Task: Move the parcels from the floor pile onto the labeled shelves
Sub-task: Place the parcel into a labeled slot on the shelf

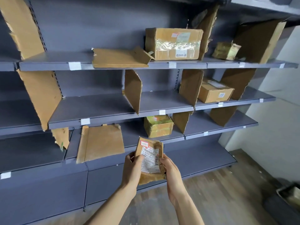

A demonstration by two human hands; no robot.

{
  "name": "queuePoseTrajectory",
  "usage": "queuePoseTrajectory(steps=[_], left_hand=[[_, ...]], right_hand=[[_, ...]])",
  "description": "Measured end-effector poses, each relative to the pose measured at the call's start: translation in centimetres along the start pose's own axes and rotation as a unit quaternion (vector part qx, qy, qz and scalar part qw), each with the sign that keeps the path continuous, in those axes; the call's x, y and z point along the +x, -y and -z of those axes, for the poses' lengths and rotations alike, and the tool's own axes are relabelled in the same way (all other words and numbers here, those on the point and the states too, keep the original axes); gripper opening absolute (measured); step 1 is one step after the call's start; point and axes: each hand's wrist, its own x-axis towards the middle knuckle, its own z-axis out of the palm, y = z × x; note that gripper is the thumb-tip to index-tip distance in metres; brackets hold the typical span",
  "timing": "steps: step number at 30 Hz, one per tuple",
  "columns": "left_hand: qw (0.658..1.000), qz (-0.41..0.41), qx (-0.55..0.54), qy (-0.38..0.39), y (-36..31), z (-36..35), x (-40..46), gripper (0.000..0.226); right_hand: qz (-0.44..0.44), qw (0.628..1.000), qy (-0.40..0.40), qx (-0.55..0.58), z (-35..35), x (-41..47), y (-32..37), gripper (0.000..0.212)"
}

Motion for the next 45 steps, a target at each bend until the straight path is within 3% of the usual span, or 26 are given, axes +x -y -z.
queuePoseTrajectory(steps=[13,30,45], left_hand=[[0.999,0.007,0.025,0.034,1.5,-15.1,-0.9,0.019],[0.992,-0.016,0.055,0.113,2.8,-29.5,-1.3,0.022],[0.974,-0.002,0.067,0.215,3.7,-47.1,0.8,0.018]], right_hand=[[-0.006,0.999,-0.035,0.038,14.0,3.6,2.5,0.038],[0.014,0.986,-0.106,0.131,26.8,5.7,4.8,0.037],[0.019,0.967,-0.221,0.122,40.7,11.3,8.4,0.034]])
